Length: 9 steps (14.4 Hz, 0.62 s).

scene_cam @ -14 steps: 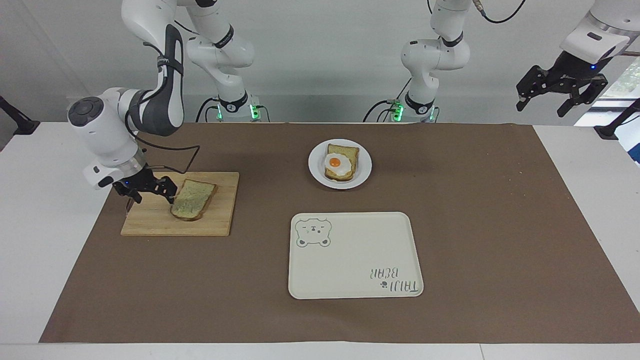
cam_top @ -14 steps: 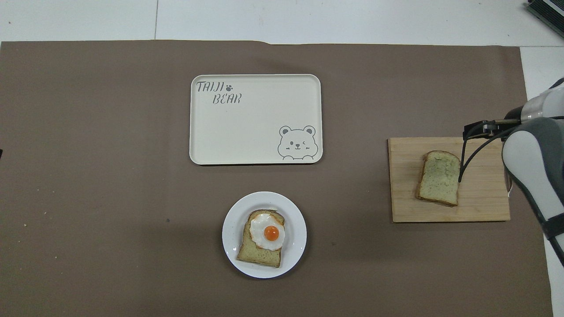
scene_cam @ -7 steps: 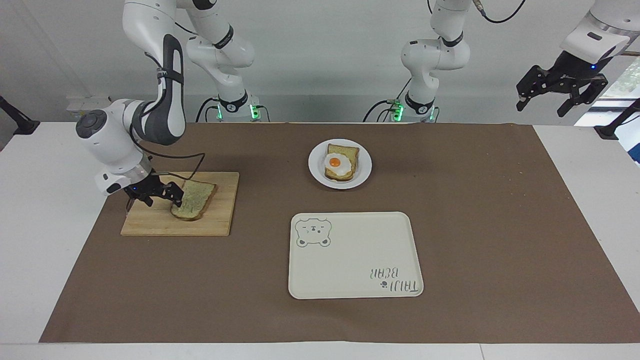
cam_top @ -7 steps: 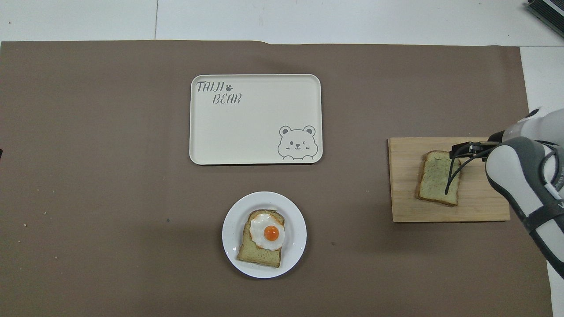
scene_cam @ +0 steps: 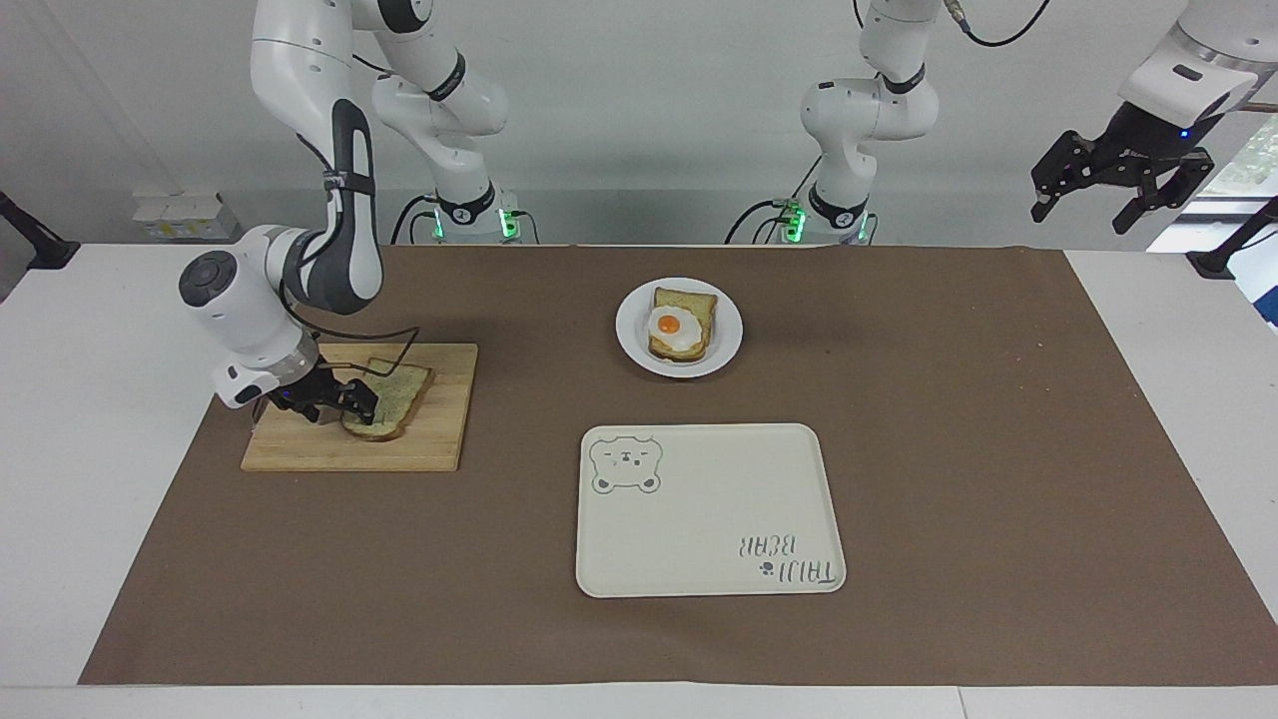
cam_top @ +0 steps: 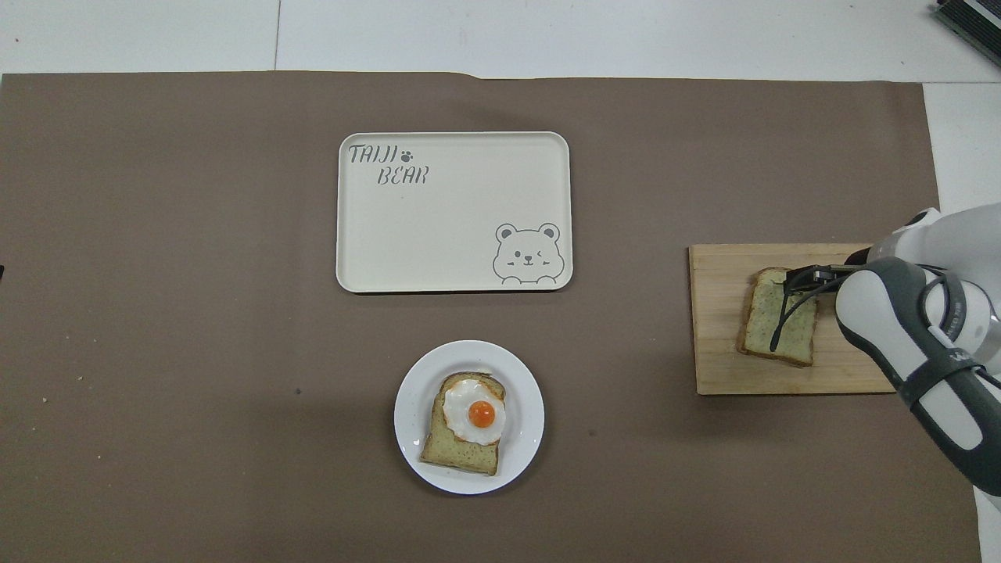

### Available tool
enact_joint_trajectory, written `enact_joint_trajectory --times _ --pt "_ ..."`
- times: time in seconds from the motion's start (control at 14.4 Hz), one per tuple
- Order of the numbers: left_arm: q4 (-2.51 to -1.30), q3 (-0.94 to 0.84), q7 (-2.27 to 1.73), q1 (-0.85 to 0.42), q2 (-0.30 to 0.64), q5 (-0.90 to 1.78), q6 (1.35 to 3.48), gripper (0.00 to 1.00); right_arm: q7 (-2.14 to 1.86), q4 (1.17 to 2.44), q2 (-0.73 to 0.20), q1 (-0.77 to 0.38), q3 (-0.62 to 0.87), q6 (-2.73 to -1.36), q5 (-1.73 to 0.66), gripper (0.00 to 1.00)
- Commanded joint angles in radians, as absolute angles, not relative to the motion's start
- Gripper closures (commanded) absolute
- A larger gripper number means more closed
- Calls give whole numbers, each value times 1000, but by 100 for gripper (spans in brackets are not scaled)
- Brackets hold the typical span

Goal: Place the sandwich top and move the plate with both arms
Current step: 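Close the right gripper on the bread slice edge and lift it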

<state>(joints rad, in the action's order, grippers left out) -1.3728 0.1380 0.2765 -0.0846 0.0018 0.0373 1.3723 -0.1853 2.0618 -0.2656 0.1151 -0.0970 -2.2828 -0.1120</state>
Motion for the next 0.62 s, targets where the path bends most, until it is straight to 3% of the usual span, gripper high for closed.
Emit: enact_joint_trajectory --times 0.0,0.28,0.35,0.42,0.56 --pt "-1385 132 270 -77 -14 25 1364 0 -235 2082 -253 135 -87 -2304 -141 0" --pt "-1385 132 270 -77 -14 25 1364 0 -267 2080 -255 147 -87 -2303 -141 69" --pt "-1385 132 270 -77 -14 25 1364 0 -264 2080 -255 147 -87 -2303 -141 90" --pt "-1385 132 270 -77 -14 25 1364 0 -264 2080 -255 147 -87 -2303 -141 100" --pt "-1385 132 270 -77 -14 25 1364 0 -259 2080 -258 147 -87 -2303 -141 100"
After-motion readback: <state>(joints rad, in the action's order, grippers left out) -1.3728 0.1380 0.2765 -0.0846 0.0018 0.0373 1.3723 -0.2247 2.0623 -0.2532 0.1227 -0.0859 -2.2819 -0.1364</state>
